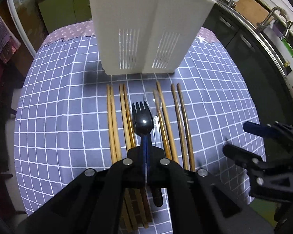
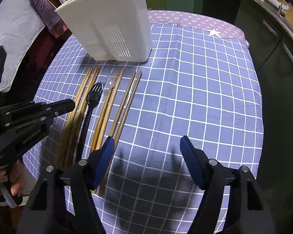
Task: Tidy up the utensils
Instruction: 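Hold the black fork closed in the left gripper beside the chopsticks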
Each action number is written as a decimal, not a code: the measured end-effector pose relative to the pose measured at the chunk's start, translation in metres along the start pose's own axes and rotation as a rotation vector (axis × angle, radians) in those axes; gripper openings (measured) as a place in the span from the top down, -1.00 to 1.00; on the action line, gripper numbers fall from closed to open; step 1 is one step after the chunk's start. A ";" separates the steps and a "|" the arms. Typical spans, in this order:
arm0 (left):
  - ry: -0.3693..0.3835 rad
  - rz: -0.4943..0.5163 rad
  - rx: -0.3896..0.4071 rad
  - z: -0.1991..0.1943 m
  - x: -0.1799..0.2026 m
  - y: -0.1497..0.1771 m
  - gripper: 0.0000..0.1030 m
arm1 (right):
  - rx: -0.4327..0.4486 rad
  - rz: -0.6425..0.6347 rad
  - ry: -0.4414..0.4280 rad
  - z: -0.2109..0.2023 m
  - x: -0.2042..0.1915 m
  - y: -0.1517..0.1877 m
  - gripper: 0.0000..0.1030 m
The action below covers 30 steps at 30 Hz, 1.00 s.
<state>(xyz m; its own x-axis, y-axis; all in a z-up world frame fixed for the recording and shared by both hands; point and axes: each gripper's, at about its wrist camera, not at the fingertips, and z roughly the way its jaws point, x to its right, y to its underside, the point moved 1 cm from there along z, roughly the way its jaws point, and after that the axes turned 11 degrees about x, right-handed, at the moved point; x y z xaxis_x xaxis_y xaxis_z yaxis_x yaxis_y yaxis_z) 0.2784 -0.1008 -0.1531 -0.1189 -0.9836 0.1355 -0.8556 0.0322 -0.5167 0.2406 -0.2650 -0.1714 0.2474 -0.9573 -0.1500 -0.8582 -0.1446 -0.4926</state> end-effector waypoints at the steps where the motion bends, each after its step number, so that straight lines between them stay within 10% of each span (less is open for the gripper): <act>1: 0.006 0.002 -0.022 0.002 -0.002 0.002 0.99 | -0.004 0.003 0.000 0.001 0.000 -0.001 -0.35; 20: -0.091 0.006 -0.110 0.039 0.017 0.013 0.99 | -0.003 0.022 0.005 0.000 0.023 0.010 -0.35; 26: -0.115 0.010 -0.108 0.044 0.026 0.008 0.45 | -0.004 0.023 -0.005 0.002 0.024 0.013 -0.35; 30: -0.117 0.008 -0.103 0.042 0.026 0.006 0.45 | -0.004 0.022 -0.010 0.002 0.024 0.013 -0.35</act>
<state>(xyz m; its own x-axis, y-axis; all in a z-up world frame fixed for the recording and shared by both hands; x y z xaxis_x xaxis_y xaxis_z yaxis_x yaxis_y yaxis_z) 0.2918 -0.1335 -0.1880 -0.0714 -0.9970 0.0291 -0.9027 0.0522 -0.4271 0.2360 -0.2898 -0.1835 0.2326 -0.9577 -0.1696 -0.8652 -0.1241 -0.4858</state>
